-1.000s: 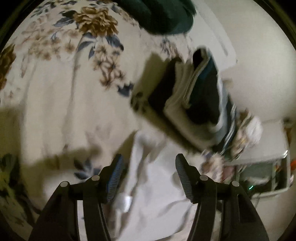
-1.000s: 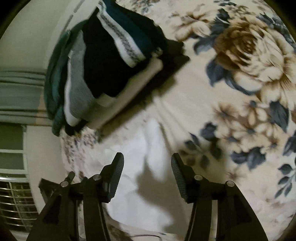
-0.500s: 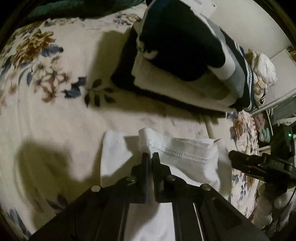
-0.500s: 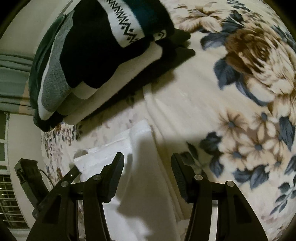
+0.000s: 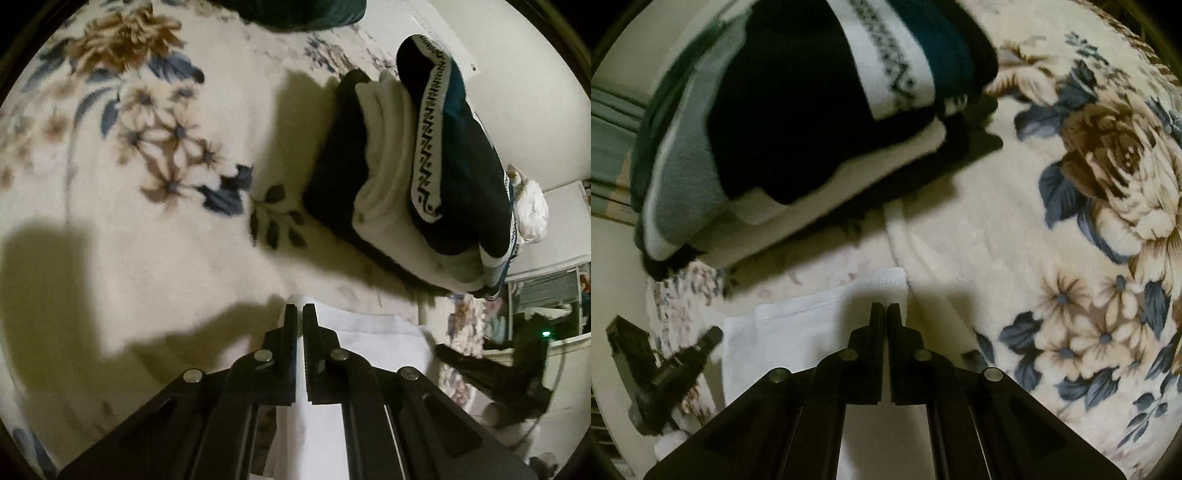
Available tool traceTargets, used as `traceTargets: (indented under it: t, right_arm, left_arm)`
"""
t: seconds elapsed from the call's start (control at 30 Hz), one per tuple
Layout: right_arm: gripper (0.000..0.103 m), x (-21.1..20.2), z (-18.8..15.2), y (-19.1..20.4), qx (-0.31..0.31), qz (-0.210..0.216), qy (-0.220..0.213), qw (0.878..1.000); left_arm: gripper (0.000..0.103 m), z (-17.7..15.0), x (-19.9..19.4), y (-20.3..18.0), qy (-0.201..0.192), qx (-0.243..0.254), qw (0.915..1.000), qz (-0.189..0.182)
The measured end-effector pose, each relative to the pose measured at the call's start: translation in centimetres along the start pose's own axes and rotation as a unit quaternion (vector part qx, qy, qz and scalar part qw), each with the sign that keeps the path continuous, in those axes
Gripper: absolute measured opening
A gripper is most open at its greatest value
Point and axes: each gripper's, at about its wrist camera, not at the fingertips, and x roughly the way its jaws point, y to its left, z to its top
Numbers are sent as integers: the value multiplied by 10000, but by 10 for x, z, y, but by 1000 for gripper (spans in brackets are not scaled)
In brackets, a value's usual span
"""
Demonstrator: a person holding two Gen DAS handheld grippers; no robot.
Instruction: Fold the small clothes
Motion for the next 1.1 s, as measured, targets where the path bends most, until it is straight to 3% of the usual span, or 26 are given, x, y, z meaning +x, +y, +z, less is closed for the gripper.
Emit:
traceTargets:
  t: [0.07, 0.1, 0.17, 0.2, 0.23, 0.33, 0.5, 0.6, 0.73, 0.9, 0.97, 1.0, 1.03, 1.1]
  right_arm:
    - [4, 2, -1, -4, 42, 27, 104, 9999]
    - [7, 0, -2, -7, 67, 100, 122, 9999]
    - [26, -2, -5, -12, 130, 253, 216, 9994]
    - [42, -4, -9, -16, 184, 377, 239, 9988]
    - [49, -6, -13, -20, 236, 505, 251, 9981]
    - [59, -7, -28, -36, 364, 837, 443, 9948]
    - [66, 12, -56, -61, 529, 1555, 1091, 9804]
    - [66, 36, -67, -67, 649, 2031, 1492, 9655]
    - [67, 63, -72, -69, 863, 2497, 1740, 9486]
    - [69, 80, -71, -56, 973, 2852, 1784, 9367]
    - [58, 76, -71, -46, 834, 2764, 1639, 9433]
    - [36, 74, -72, -43, 753, 2756, 1610, 9447]
    - [20, 72, -72, -38, 701, 2715, 1581, 9468]
    - [15, 62, -74, -29, 670, 2664, 1411, 9511]
  left_arm:
    - [5, 1, -4, 3, 79, -72, 9997, -200]
    - [14, -1, -6, 4, 116, -106, 9996, -253]
    - [29, -6, -12, 9, 202, -165, 9990, -358]
    - [44, -9, -15, 12, 235, -187, 9988, -381]
    - [50, -15, -18, 14, 245, -222, 9985, -427]
    - [54, -34, -27, 25, 342, -456, 9963, -648]
    - [54, -64, -24, 44, 627, -874, 9888, -1033]
    - [54, -78, -10, 45, 828, -999, 9830, -1298]
    - [58, -83, 17, 29, 1089, -777, 9834, -1228]
    - [58, -77, 21, 19, 953, -635, 9852, -1277]
    - [35, -78, 9, 12, 695, -448, 9896, -1175]
    - [20, -79, 5, 9, 634, -366, 9910, -1118]
    - [18, -79, -2, 6, 549, -308, 9922, -1074]
    - [16, -80, -11, -3, 445, -204, 9941, -967]
